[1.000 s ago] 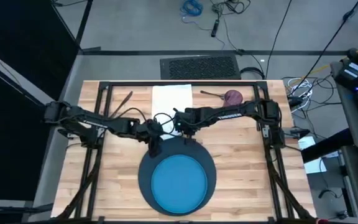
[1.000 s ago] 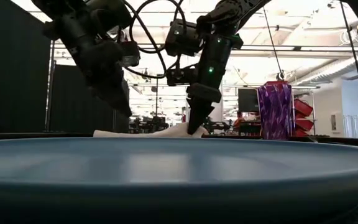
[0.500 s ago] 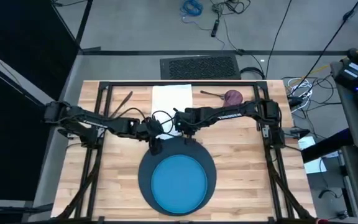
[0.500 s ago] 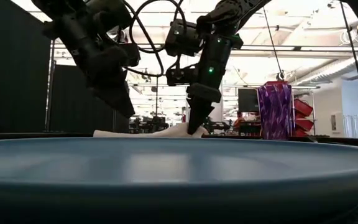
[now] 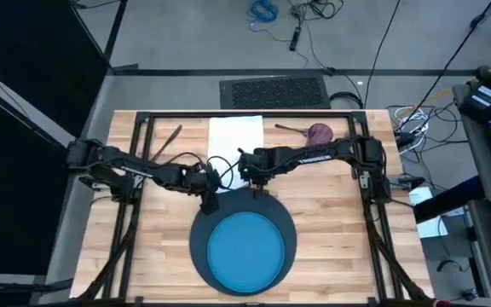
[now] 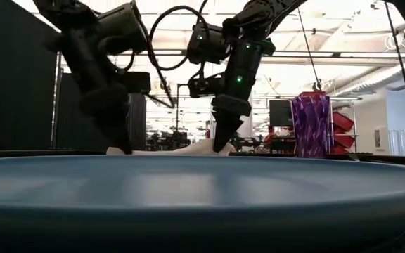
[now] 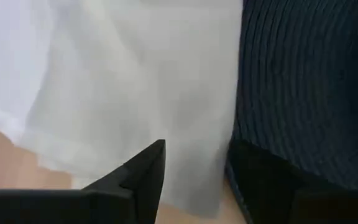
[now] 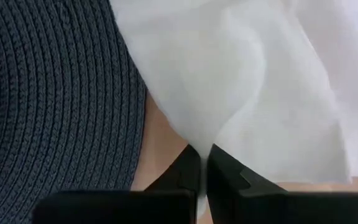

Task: Set table place
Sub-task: Fold the white napkin

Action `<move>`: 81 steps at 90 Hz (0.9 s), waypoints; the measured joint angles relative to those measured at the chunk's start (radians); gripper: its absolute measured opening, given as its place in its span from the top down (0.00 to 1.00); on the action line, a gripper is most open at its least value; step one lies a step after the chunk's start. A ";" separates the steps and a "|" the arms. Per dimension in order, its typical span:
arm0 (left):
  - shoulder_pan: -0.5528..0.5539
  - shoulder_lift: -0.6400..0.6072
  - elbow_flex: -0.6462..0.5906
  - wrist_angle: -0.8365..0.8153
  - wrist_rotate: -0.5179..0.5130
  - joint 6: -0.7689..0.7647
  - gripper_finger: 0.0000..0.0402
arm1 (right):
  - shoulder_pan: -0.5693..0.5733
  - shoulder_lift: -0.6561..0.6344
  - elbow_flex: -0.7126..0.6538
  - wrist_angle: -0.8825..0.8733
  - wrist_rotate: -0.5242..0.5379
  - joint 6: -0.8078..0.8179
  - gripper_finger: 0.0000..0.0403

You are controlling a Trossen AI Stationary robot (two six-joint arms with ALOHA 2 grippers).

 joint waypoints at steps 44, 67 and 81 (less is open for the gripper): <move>0.000 0.055 0.011 0.003 0.033 0.029 0.95 | 0.000 0.000 0.000 0.001 0.000 0.002 1.00; 0.000 0.055 0.047 -0.013 -0.049 0.063 1.00 | 0.000 0.000 0.000 -0.036 0.000 0.024 1.00; -0.009 0.048 0.081 -0.042 -0.079 0.088 1.00 | 0.000 0.000 0.000 -0.120 0.000 0.055 1.00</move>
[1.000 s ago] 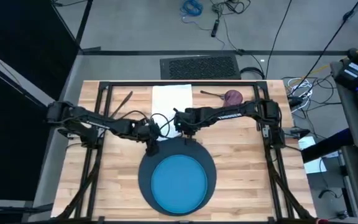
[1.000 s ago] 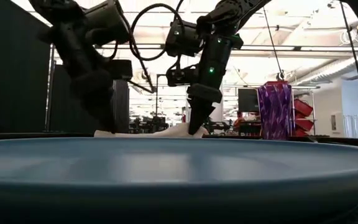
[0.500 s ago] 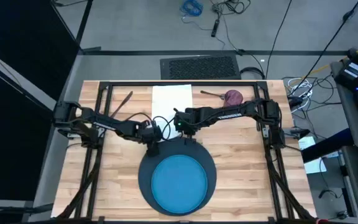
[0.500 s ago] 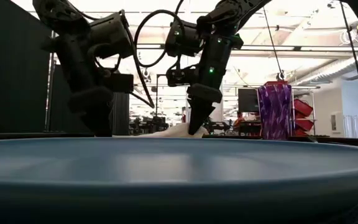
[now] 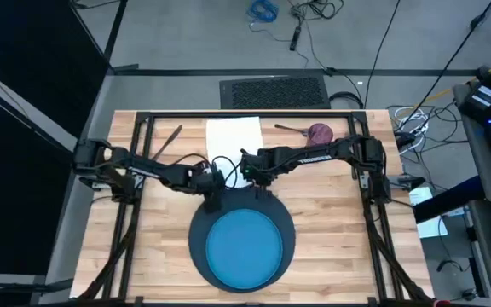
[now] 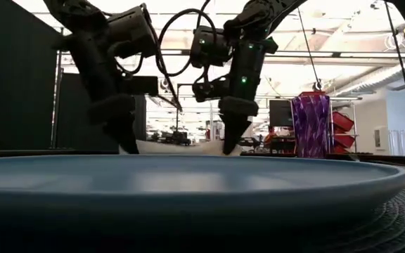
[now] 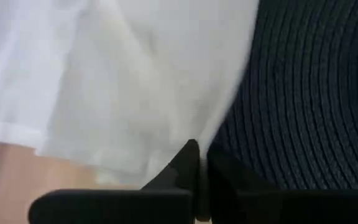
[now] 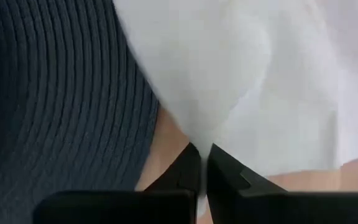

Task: Set table place
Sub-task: Fold the white napkin

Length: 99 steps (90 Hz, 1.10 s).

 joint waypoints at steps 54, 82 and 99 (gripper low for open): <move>-0.008 -0.009 0.048 -0.048 -0.247 0.045 1.00 | 0.009 -0.162 0.001 -0.033 0.006 0.054 1.00; -0.008 -0.132 0.078 -0.073 -0.350 0.068 1.00 | 0.006 -0.162 0.001 -0.084 0.006 0.059 1.00; -0.009 -0.186 0.078 -0.067 -0.345 0.073 1.00 | -0.019 -0.162 0.003 -0.091 0.011 0.034 1.00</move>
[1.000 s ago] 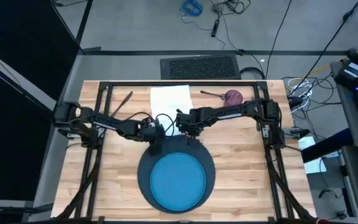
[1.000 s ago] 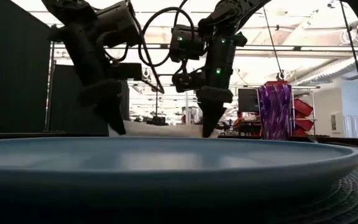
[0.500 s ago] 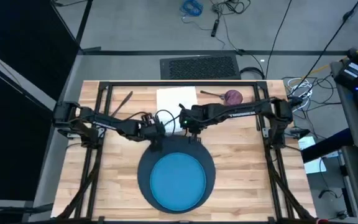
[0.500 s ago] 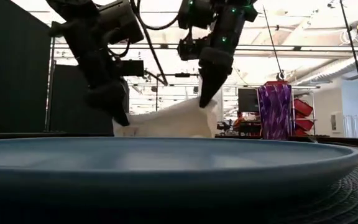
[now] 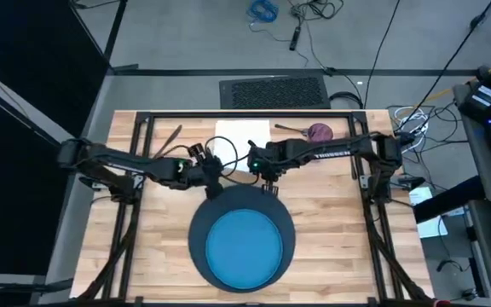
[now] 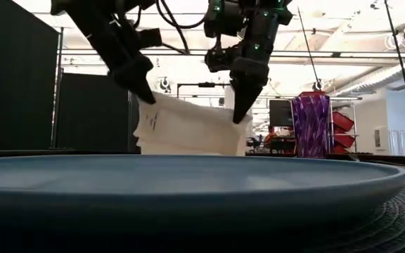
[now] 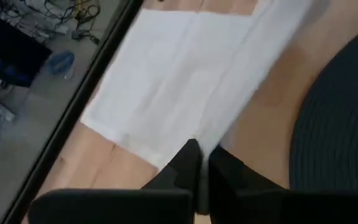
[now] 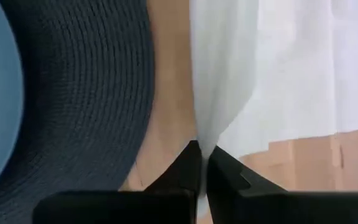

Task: Set table place
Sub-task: Fold the white napkin

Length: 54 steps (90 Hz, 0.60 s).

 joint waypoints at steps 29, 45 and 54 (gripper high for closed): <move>0.041 0.009 0.000 0.009 -0.004 0.007 1.00 | -0.058 -0.016 0.001 -0.007 0.047 -0.066 1.00; 0.092 0.009 0.000 0.017 -0.006 0.059 1.00 | -0.088 -0.028 0.000 0.021 0.075 -0.095 1.00; 0.121 0.009 0.000 0.018 -0.005 0.078 1.00 | -0.104 -0.029 0.000 0.025 0.080 -0.113 1.00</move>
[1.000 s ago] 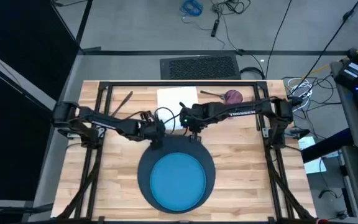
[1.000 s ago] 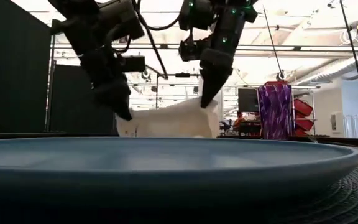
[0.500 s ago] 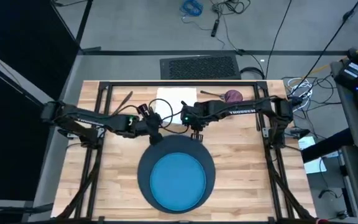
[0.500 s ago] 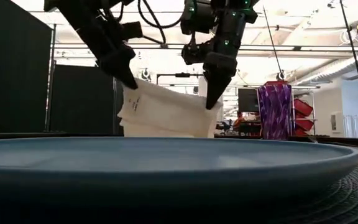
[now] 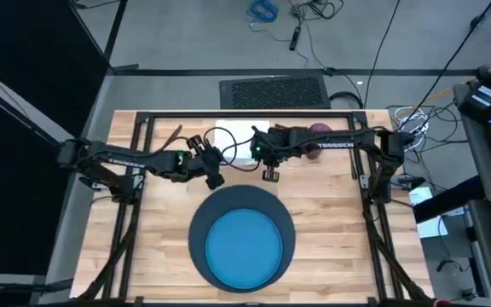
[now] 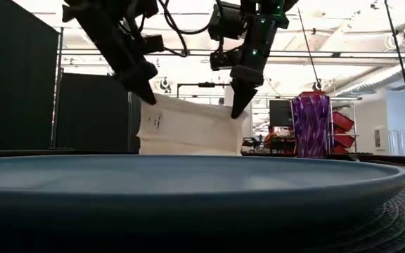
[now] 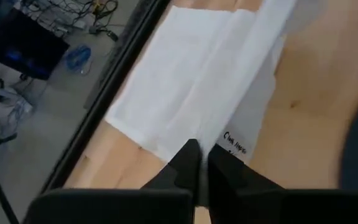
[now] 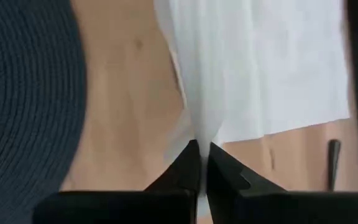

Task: Set table place
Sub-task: Fold the white napkin

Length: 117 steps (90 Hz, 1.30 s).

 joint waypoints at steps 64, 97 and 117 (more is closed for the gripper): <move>0.170 0.055 -0.001 0.084 0.097 0.109 1.00 | -0.115 0.002 -0.003 0.089 0.044 -0.104 1.00; 0.207 0.125 -0.001 0.148 0.158 0.158 1.00 | -0.202 0.011 -0.003 0.058 -0.117 -0.103 1.00; 0.234 0.124 -0.001 0.183 0.184 0.164 1.00 | -0.236 0.048 -0.002 0.072 -0.123 -0.104 1.00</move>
